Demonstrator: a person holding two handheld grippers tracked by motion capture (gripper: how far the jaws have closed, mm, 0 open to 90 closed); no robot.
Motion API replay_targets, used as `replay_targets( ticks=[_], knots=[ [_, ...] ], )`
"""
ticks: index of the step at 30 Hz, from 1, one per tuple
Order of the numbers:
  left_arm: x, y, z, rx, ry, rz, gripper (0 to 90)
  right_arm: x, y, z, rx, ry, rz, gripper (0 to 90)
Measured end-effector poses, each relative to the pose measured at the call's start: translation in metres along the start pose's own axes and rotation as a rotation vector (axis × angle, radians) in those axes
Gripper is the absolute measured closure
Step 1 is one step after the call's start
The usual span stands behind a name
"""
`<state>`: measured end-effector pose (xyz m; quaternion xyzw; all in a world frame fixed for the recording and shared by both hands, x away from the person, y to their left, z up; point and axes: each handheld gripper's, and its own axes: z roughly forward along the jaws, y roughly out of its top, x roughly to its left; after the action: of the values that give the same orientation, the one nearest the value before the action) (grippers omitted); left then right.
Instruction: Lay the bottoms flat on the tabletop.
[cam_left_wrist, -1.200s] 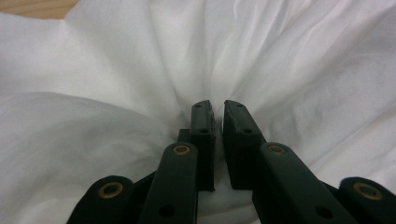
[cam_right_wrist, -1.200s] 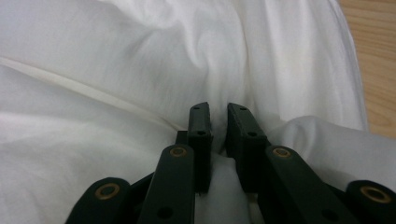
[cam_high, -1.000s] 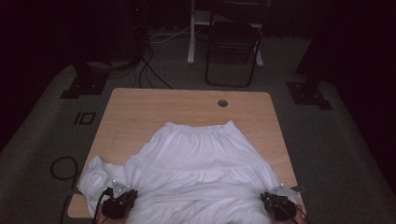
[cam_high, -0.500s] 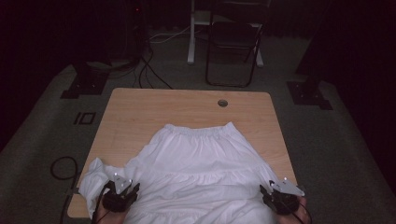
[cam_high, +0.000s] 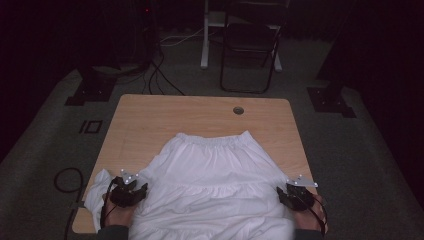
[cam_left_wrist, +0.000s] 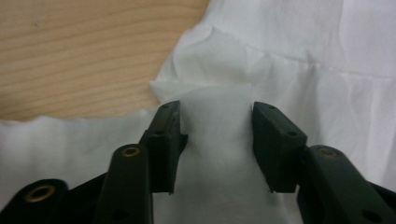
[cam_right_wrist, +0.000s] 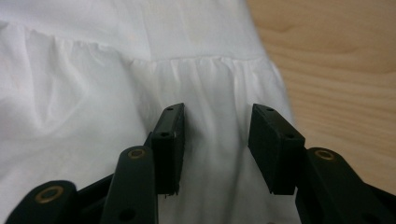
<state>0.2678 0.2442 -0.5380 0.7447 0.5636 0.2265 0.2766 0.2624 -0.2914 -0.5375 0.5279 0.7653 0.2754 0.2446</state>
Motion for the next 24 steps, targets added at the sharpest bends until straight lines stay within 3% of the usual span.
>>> replay_targets(
  ticks=[2,6,9,20,24],
  knots=[
    [0.002,-0.002,0.0,-0.011,0.001,-0.019,55.3,0.0,-0.002,0.001,0.005,0.009,0.011,58.9],
    [0.005,-0.005,-0.004,-0.014,0.001,-0.025,75.9,0.001,-0.003,-0.001,0.014,0.017,0.03,71.0],
    [0.008,-0.012,-0.009,-0.017,0.005,-0.034,82.9,0.004,-0.006,-0.004,0.019,0.013,0.025,77.2],
    [0.005,-0.039,-0.038,0.032,0.09,-0.054,84.1,0.023,-0.023,-0.029,0.068,0.062,0.01,78.0],
    [0.003,-0.051,-0.05,0.046,0.096,-0.078,84.1,0.026,-0.03,-0.037,0.077,0.069,0.011,77.6]
  ],
)
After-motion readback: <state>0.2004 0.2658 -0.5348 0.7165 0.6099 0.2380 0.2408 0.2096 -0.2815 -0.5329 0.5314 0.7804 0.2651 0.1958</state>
